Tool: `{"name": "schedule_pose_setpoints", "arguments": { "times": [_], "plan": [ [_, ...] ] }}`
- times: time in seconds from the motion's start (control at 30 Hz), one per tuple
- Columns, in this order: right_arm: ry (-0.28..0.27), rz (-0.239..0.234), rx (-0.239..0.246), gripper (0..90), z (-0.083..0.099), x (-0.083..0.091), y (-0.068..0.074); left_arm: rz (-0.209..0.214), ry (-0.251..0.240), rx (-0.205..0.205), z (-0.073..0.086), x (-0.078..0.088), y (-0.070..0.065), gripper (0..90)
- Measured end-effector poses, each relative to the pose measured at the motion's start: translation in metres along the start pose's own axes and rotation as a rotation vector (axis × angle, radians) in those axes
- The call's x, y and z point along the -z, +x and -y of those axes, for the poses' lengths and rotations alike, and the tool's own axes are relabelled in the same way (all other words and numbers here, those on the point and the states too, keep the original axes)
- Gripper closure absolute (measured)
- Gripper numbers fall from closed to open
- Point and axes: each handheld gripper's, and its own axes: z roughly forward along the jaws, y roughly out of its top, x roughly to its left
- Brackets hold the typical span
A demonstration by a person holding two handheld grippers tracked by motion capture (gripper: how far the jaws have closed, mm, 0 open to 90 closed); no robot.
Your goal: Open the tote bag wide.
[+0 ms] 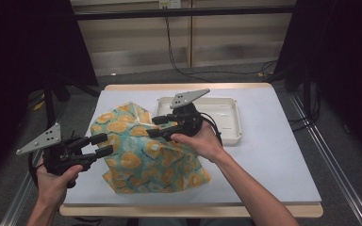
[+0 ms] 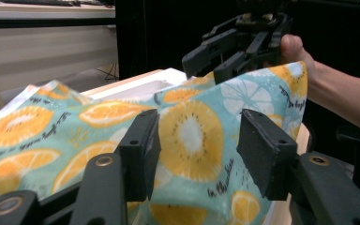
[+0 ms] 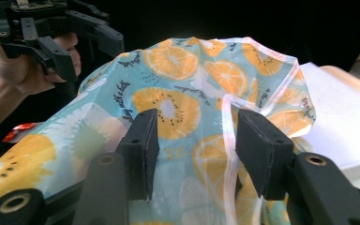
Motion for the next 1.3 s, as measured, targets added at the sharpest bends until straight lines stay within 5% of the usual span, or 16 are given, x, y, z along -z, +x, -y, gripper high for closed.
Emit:
{"name": "schedule_pose_setpoints", "arguments": {
  "times": [0.3, 0.5, 0.73, 0.8, 1.17, 1.3],
  "plan": [
    [0.084, 0.008, -0.025, 45.4, 0.008, -0.016, -0.007, 0.017, 0.022, 0.010, 0.004, -0.012, 0.001, 45.6],
    [0.129, 0.000, -0.061, 39.1, 0.016, -0.023, -0.013, 0.051, 0.044, 0.000, 0.010, -0.012, 0.000, 58.8],
    [0.126, -0.096, -0.096, 67.8, 0.018, -0.025, -0.019, 0.054, 0.038, 0.004, 0.011, -0.012, 0.001, 58.5],
    [0.108, -0.130, -0.078, 87.1, 0.017, -0.024, -0.017, 0.058, 0.033, 0.007, 0.011, -0.012, 0.001, 58.2],
    [0.000, -0.083, -0.021, 90.0, -0.005, -0.001, -0.004, 0.053, 0.021, -0.012, 0.003, -0.012, -0.006, 58.6],
    [-0.036, -0.086, -0.012, 90.0, -0.012, 0.012, 0.001, 0.062, -0.046, 0.031, -0.009, -0.006, 0.012, 54.7]
  ]
}}
